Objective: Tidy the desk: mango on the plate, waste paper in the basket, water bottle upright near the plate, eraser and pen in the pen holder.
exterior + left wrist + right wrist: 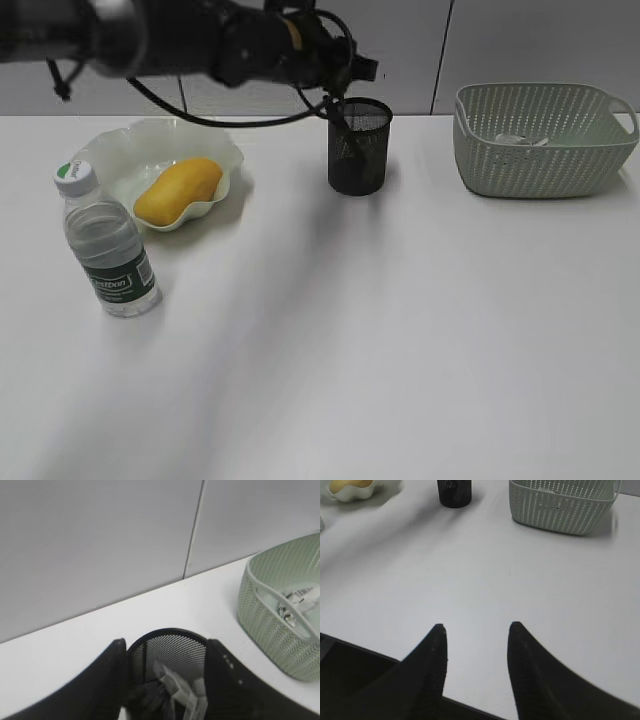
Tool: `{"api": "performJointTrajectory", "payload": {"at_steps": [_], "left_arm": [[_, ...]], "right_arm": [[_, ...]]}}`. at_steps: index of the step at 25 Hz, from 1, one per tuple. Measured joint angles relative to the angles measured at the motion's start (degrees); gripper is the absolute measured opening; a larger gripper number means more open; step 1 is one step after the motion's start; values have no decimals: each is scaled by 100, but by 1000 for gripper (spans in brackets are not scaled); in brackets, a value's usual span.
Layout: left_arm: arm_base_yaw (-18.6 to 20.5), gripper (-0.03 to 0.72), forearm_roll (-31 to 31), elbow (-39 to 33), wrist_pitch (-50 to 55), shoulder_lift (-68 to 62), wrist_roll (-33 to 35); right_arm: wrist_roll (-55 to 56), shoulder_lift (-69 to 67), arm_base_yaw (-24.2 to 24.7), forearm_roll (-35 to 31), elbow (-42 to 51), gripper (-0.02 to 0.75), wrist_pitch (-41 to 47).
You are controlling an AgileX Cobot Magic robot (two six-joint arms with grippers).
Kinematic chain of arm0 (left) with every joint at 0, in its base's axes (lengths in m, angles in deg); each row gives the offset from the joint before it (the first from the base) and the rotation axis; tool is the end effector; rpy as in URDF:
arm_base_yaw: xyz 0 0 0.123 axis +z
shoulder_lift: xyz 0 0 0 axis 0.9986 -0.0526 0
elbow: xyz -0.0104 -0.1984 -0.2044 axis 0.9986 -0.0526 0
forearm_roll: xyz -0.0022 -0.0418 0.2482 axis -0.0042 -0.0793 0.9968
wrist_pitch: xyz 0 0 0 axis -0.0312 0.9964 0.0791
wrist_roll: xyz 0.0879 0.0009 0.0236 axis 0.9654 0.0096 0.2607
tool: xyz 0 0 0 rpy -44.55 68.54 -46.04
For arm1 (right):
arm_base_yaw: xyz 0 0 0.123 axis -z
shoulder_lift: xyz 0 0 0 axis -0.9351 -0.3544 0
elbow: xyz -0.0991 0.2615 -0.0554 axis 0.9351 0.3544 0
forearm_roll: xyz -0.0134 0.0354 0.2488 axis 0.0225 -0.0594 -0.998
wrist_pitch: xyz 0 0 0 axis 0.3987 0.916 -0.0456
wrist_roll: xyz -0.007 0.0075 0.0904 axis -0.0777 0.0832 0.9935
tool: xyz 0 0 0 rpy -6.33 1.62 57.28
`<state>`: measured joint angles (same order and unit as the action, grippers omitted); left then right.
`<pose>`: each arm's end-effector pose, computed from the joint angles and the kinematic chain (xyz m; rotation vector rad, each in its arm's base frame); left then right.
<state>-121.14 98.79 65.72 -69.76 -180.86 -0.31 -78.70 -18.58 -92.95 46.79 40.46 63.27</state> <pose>0.4364 -0.2936 0.2170 0.4688 1.9950 -0.4285 -0.0055 -0.0039 0.2812 -0.3788 1.9850 0.2651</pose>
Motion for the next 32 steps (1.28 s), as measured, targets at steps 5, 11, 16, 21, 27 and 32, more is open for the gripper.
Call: {"api": "performJointTrajectory", "payload": {"at_steps": [5,11,16,21,27,32], "left_arm": [[-9,258,277,0,2583,1073,14],[-70,241,108,-954,4232,2528,569],[-211,239,-17,-2945,4302,4501,634],[-211,239,-17,-4982,4355,6924,651],[-211,239,-142,-6447,4624,10238,651],[-211,239,-224,-6870,5265,11977,651]], "right_arm": [[0,0,0,0,0,295,0],[0,0,0,0,0,263,0],[0,0,0,70,0,258,0],[-7,0,0,216,0,256,0],[-7,0,0,229,0,256,0],[-7,0,0,233,0,256,0]]}}
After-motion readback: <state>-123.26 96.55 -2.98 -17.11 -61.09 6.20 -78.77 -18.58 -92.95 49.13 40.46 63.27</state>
